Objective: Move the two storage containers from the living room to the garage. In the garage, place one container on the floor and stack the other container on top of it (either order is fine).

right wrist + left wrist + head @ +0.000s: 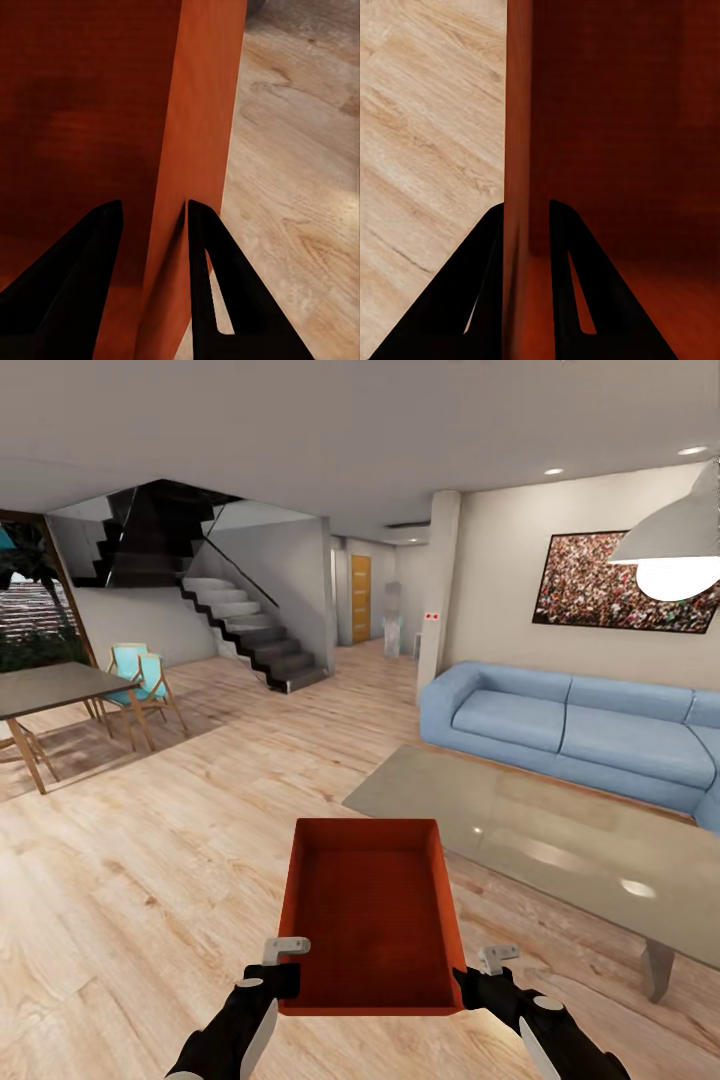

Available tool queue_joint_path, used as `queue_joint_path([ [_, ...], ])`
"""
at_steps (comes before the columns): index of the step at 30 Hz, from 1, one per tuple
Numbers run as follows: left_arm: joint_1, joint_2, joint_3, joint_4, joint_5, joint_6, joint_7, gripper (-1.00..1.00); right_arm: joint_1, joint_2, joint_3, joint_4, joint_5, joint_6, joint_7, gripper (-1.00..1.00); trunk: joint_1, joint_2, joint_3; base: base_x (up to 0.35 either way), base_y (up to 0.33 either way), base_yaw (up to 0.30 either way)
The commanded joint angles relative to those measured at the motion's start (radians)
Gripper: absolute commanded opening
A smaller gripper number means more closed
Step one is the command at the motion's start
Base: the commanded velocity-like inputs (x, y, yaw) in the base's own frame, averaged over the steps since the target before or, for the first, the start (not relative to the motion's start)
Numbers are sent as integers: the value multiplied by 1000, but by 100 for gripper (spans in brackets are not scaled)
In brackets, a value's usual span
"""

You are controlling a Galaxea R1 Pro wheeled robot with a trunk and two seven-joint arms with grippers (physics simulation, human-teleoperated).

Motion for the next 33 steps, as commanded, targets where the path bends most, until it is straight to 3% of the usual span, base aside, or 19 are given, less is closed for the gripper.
queue_joint_path([
  [1,-1,-1,7,-3,-20,7,4,-100,0,-1,0,-1,0,6,2,-100,0,-1,0,0,0,0],
  [33,-1,-1,7,-3,-20,7,4,-100,0,-1,1,-1,0,6,2,-100,-115,209,102,0,0,0],
])
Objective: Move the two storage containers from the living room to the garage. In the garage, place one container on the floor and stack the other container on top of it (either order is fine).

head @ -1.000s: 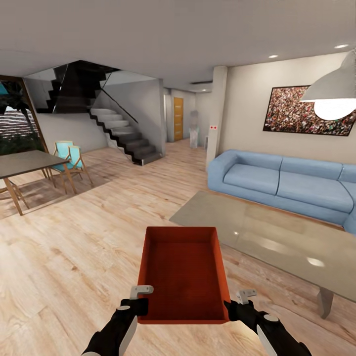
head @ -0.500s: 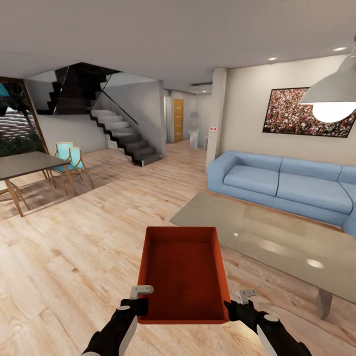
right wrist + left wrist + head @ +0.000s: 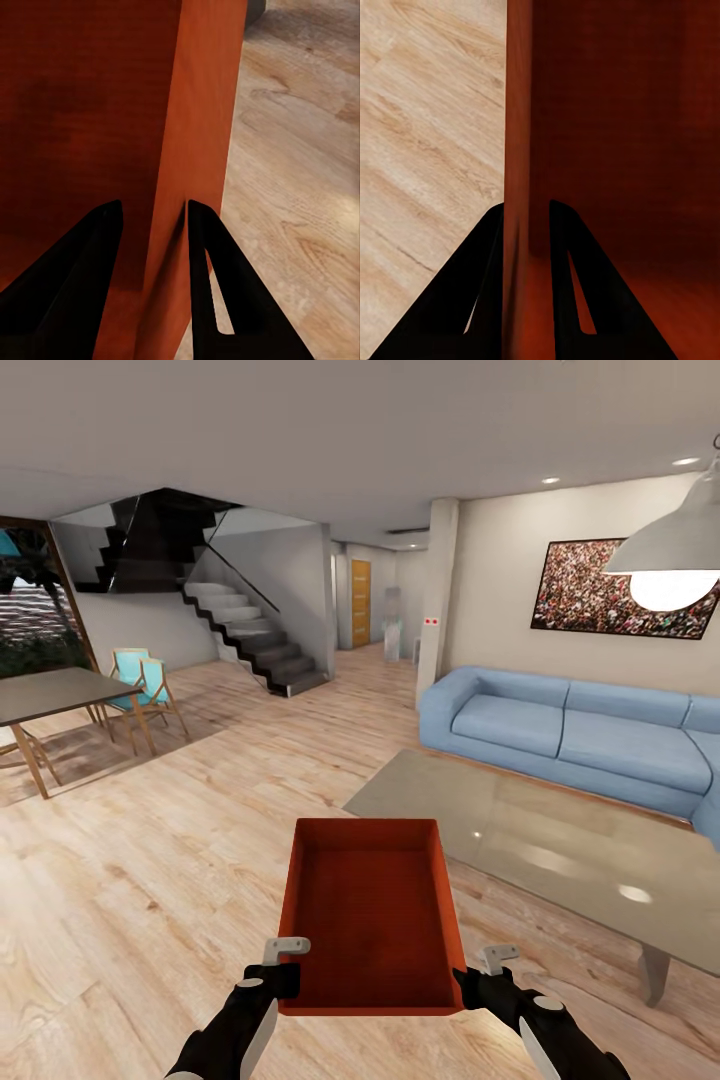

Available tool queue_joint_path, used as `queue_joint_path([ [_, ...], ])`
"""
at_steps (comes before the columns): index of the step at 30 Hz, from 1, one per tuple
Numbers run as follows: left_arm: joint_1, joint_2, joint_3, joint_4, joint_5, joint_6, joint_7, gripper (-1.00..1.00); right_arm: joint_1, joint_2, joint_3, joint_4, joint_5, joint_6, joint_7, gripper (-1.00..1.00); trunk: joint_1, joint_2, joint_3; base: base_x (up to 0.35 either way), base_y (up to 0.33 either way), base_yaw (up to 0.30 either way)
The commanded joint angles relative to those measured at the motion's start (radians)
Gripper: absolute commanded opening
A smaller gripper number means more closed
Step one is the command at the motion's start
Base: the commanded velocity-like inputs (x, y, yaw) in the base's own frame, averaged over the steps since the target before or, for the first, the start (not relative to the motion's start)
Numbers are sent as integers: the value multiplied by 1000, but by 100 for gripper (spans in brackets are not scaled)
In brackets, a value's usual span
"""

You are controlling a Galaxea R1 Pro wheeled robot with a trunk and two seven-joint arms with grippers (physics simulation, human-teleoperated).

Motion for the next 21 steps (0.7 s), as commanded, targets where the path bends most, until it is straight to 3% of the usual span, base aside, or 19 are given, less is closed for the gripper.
queue_joint_path([
  [1,-1,-1,7,-3,-20,7,4,-100,0,-1,2,-1,-1,7,2,-100,-4,5,1,0,0,0],
  [16,-1,-1,12,-3,-20,3,5,-100,0,-1,1,-1,-1,7,1,-100,-4,5,1,4,2,0],
  [21,-1,-1,13,-3,-20,5,5,-100,0,-1,0,-1,-1,7,1,-100,-4,5,1,215,103,0],
])
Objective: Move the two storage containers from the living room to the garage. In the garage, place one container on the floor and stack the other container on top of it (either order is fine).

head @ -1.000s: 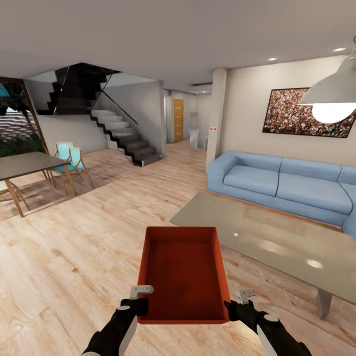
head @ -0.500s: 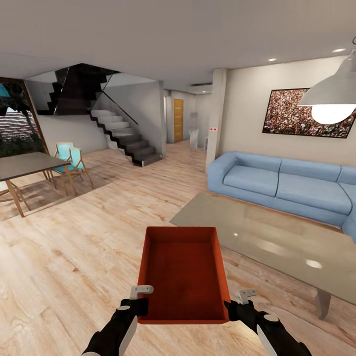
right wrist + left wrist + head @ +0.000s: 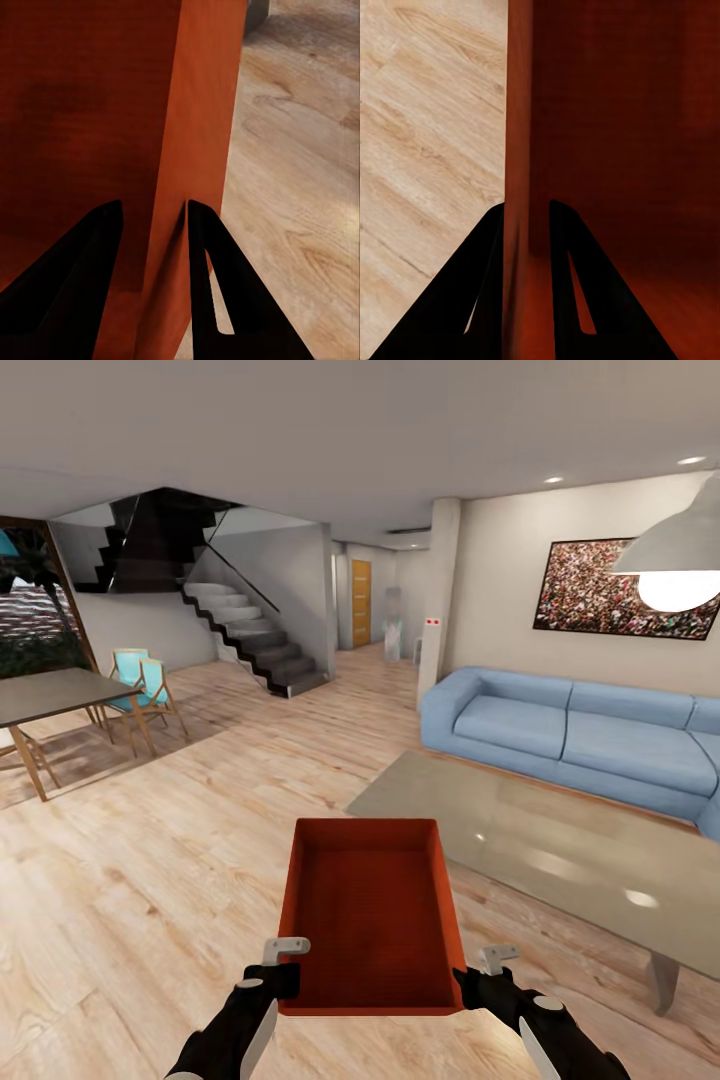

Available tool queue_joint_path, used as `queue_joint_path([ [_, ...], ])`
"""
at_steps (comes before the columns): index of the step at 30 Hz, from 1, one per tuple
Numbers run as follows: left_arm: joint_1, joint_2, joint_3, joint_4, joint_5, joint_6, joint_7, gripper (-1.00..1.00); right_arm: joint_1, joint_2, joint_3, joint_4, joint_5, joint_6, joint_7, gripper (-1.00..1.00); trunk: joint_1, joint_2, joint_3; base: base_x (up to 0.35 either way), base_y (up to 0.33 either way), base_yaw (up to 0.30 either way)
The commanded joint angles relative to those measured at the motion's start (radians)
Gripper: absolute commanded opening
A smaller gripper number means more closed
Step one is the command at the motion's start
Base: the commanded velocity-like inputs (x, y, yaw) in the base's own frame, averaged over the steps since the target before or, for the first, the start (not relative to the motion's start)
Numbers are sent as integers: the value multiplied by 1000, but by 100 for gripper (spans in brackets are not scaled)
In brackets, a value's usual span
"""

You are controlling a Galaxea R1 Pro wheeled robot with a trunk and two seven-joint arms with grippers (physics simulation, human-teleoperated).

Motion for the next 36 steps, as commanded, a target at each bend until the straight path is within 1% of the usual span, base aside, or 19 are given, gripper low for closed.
queue_joint_path([
  [1,-1,-1,12,-4,-25,7,3,-100,0,-1,-1,-1,0,7,2,-100,1,-2,-2,269,113,0],
  [12,-1,-1,16,-4,-25,7,3,-100,0,-1,0,-1,0,7,2,-100,1,-2,-2,286,164,16],
  [19,-1,-1,18,-4,-25,9,3,-100,0,-1,-1,-1,0,7,2,-100,1,-2,-5,288,151,208],
  [36,-1,-1,20,-4,-25,9,4,-100,0,-1,1,-1,1,7,2,-100,1,-2,-25,290,117,152],
])
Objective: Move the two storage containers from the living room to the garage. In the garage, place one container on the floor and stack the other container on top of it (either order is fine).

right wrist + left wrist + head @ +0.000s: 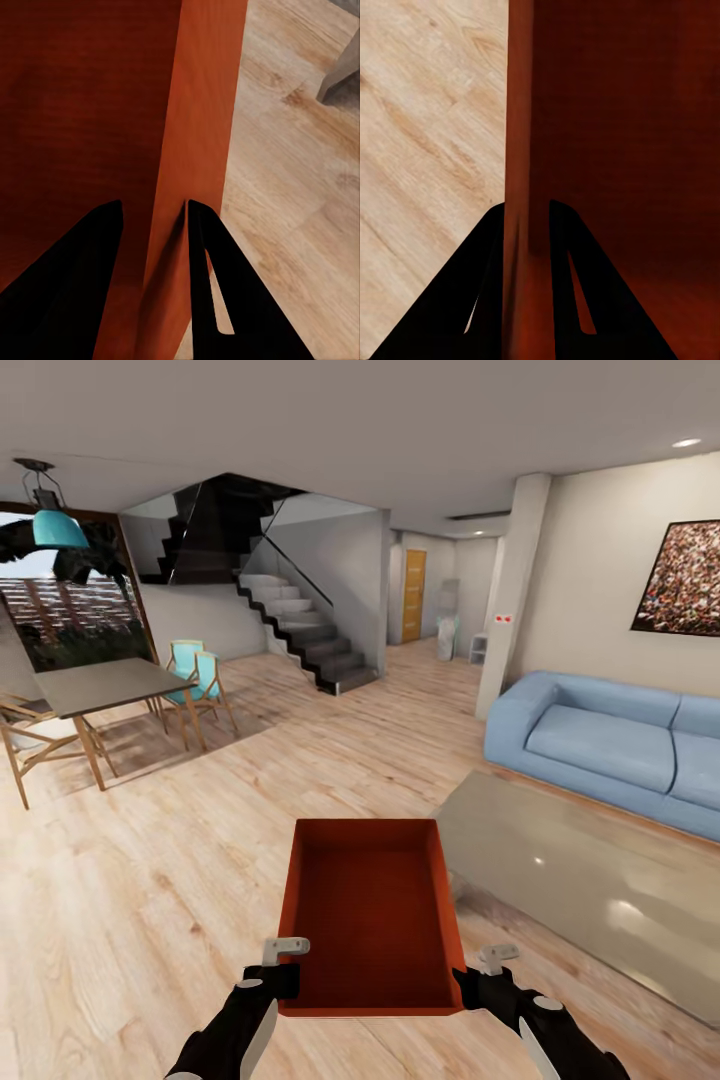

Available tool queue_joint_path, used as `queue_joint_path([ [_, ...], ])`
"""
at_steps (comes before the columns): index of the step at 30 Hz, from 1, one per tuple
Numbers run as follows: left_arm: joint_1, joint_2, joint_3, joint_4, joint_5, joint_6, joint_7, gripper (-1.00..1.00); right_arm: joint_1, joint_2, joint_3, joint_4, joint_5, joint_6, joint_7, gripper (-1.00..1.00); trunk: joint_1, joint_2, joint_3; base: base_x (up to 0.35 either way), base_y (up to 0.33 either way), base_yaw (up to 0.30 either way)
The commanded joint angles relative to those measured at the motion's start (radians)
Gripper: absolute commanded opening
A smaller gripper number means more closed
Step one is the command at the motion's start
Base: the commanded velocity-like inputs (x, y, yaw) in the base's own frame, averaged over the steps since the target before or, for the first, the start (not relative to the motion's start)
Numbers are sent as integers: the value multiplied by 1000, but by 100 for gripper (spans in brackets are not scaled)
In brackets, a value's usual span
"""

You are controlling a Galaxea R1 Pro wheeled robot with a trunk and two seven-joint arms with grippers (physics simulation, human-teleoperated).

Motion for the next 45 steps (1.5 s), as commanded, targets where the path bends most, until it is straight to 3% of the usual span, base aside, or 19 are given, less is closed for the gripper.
queue_joint_path([
  [1,-1,-1,18,-4,-26,7,3,-100,0,-2,1,-2,-1,7,1,-100,1,-2,-3,290,114,149],
  [22,-1,-1,26,-4,-26,7,3,-100,0,-2,0,-2,-1,6,1,-100,1,-2,-15,293,103,71],
  [37,-1,-1,27,-4,-25,6,5,-100,0,-2,0,-2,-2,7,1,-100,1,-2,-9,22,6,0],
  [45,-1,-1,27,-4,-25,6,5,-100,0,-2,1,-2,-2,7,1,-100,1,-2,-18,0,0,0],
])
